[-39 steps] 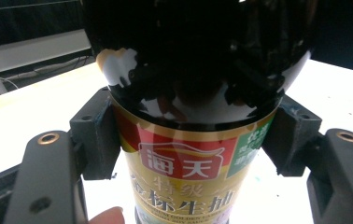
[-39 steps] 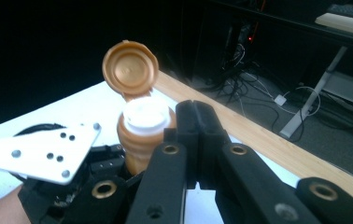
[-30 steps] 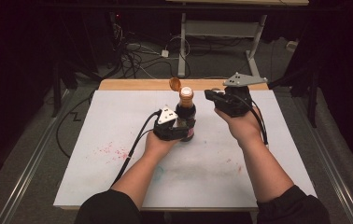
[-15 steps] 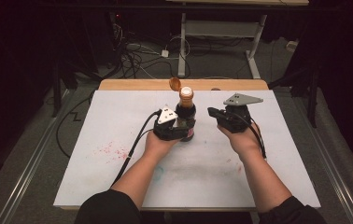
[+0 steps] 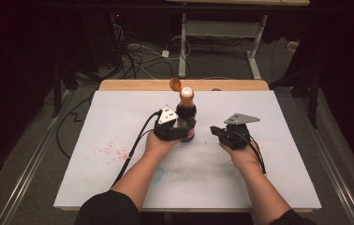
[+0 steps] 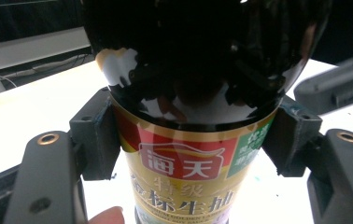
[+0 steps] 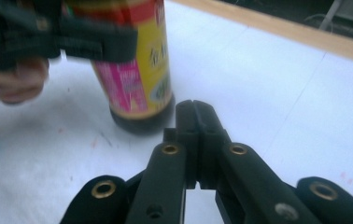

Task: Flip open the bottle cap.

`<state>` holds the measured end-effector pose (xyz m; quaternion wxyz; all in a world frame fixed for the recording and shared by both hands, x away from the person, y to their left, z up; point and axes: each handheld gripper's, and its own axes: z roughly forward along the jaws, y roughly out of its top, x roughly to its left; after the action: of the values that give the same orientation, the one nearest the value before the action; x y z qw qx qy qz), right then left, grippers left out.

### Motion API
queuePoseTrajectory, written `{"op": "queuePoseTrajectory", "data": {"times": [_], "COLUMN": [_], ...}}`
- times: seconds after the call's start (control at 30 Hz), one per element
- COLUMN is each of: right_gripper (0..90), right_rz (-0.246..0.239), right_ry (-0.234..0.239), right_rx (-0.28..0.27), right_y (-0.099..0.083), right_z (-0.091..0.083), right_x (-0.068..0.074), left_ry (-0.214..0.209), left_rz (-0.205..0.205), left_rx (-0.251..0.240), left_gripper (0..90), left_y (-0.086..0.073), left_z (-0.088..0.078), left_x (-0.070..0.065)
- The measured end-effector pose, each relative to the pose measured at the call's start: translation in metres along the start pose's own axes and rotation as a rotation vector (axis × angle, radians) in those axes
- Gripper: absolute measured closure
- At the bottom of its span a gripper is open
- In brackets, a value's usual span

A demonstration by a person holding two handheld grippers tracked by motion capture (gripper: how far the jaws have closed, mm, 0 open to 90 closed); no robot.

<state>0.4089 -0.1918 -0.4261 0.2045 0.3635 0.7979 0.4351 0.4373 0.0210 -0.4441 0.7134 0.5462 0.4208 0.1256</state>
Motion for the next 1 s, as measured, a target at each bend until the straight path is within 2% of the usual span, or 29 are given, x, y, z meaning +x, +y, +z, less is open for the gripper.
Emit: {"op": "queuePoseTrajectory", "data": {"times": [0.2,0.27,0.4,0.53,0.83,0.9,1.0], "right_gripper": [90.0,84.7,82.5,64.7,0.2,0.2,0.2], "right_rz": [0.017,0.027,0.037,0.04,0.033,0.049,0.043], "right_ry": [-0.002,-0.002,0.004,0.01,-0.011,-0.023,-0.048], "right_rx": [0.017,0.017,0.027,0.021,0.03,0.05,0.052], "right_y": [-0.025,-0.033,-0.046,-0.057,-0.077,-0.081,-0.088], "right_z": [-0.001,-0.002,-0.007,-0.014,-0.029,-0.032,-0.038], "right_x": [0.0,-0.001,-0.002,-0.003,0.0,0.001,0.002], "left_ry": [0.002,0.004,0.007,0.013,0.03,0.036,0.04], "left_rz": [0.0,0.001,0.001,0.002,0.0,-0.002,-0.005], "left_rx": [0.004,0.007,0.012,0.02,0.037,0.042,0.047], "left_gripper": [28.9,28.8,28.8,28.6,28.0,27.8,27.5], "left_y": [0.0,0.001,0.001,0.002,0.005,0.006,0.007], "left_z": [0.0,0.0,0.0,0.0,-0.002,-0.003,-0.004], "left_x": [0.0,-0.001,-0.001,-0.001,-0.003,-0.003,-0.003]}}
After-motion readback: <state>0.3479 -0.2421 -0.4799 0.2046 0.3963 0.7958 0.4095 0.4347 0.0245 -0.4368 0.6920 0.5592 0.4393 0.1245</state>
